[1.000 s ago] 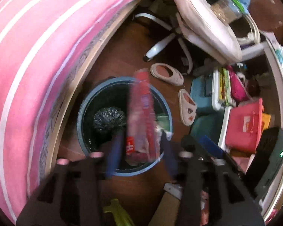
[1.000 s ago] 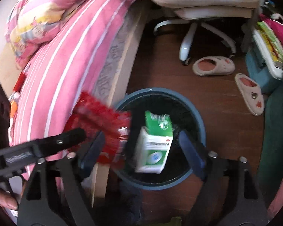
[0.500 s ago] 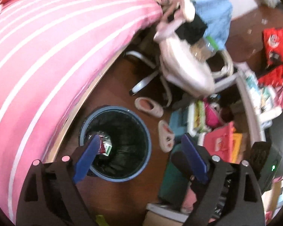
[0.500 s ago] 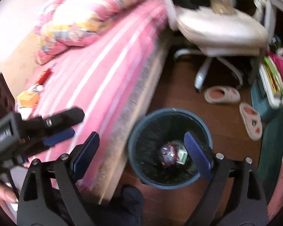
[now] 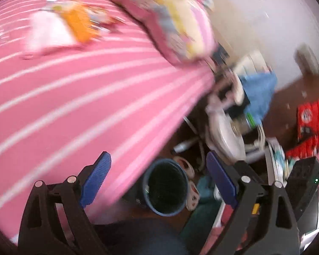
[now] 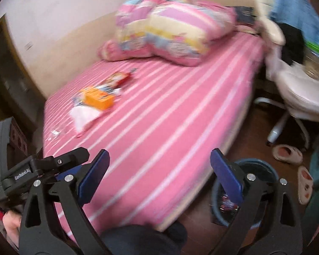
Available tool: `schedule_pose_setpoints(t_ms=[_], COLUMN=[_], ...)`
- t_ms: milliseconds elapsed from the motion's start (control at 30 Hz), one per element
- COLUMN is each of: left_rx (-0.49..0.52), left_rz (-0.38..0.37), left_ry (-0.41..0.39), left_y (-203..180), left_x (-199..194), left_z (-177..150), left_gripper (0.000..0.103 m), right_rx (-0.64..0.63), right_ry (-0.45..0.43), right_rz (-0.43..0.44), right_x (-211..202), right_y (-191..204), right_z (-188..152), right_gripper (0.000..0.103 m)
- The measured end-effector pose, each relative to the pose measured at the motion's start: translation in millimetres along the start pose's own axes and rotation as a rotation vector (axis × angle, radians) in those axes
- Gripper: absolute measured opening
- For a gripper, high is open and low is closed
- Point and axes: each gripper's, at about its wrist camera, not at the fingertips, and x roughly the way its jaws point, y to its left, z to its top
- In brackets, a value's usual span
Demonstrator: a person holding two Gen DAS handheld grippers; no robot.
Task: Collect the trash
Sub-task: 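Swing both tools back toward the remaining trash on the bed, then grasp the clear plastic bag with the left tool while the right tool grasps the white gauze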
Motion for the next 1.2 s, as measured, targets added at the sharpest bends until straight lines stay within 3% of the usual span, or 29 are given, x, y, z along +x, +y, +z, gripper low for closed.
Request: schedule_pose_setpoints(t_ms=[267, 467, 633, 867, 1000, 1100, 1200], left_rx=[-0.148, -0.185, -0.126, 0.081, 0.059, 0.014, -0.018], left_rz=[0.175, 0.275, 0.364, 0.477, 0.504, 0.481, 0.479], left_ry=[-0.159, -0.237, -0.289, -0.317, -0.276, -0.216, -0.151], left_y=[148.1, 234.1, 262.6, 272.3, 286.8, 297.6, 310.4], left_x=[-83.0, -107.4, -100.5, -68.7, -45.3, -27.7, -10.4], left_z=[47.1, 94.7, 142.8, 199.9, 229.5, 247.7, 255.7], left_gripper=[0.088, 0.088, 0.088, 0.088, 0.088, 0.088, 0.085], right_rx=[-0.18, -0.232, -0.323, -0.385, -0.406, -0.41, -0.409], right_ry=[0.045, 0.053, 0.027, 0.05, 0.067, 0.086, 0.153], right_rz=[0.108, 0.185, 0.186, 0.172, 0.154, 0.132, 0.131], right_x=[76.2, 146.0, 206.7, 283.0, 316.8, 342.4, 371.8], right_y=[130.1, 211.8, 259.2, 287.4, 292.6, 293.0, 292.9], right_z=[2.8, 14.3, 27.5, 42.3, 51.8, 54.6, 47.4], right_gripper=[0.095, 0.095, 0.095, 0.095, 0.095, 0.095, 0.095])
